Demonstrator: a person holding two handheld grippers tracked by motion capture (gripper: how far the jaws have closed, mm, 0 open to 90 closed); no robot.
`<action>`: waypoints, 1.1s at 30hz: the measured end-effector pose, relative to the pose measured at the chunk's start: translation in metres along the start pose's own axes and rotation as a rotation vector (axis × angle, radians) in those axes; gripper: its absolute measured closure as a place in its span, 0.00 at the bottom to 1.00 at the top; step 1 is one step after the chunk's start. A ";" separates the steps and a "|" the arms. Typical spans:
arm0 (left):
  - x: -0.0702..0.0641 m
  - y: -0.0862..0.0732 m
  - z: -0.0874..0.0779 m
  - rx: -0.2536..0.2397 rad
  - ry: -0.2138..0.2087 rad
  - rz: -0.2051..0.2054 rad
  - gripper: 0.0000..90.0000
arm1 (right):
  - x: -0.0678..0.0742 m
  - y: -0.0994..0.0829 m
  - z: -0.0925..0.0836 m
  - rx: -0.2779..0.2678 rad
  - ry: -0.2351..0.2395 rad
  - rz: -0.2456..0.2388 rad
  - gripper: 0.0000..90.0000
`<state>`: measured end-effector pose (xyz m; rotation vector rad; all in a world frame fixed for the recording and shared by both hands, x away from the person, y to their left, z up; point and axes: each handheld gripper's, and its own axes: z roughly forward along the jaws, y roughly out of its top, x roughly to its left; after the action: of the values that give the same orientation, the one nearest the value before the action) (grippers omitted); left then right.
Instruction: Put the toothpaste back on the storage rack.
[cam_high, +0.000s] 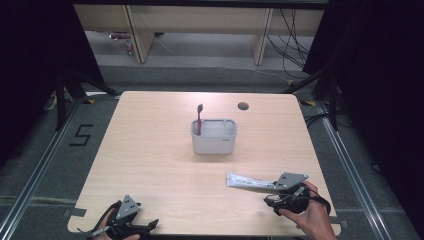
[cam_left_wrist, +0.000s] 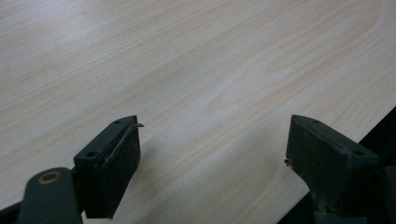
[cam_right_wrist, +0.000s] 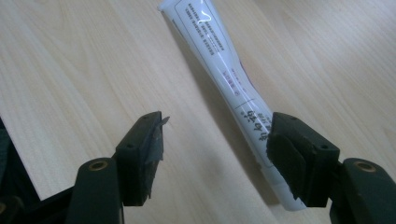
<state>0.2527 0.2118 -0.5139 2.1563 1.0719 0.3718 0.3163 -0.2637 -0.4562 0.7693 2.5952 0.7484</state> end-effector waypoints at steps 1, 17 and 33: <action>0.000 0.000 0.000 0.000 0.000 0.000 0.19 | 0.000 0.000 0.000 0.000 0.000 0.000 0.40; 0.001 0.001 0.000 -0.014 -0.004 0.002 0.19 | -0.011 0.027 0.019 0.147 0.033 -0.101 0.47; 0.000 0.001 0.001 -0.009 -0.001 0.000 0.19 | -0.014 0.044 0.041 0.233 0.064 -0.202 0.58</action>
<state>0.2536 0.2108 -0.5135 2.1486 1.0677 0.3746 0.3637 -0.2240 -0.4618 0.5405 2.7978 0.4232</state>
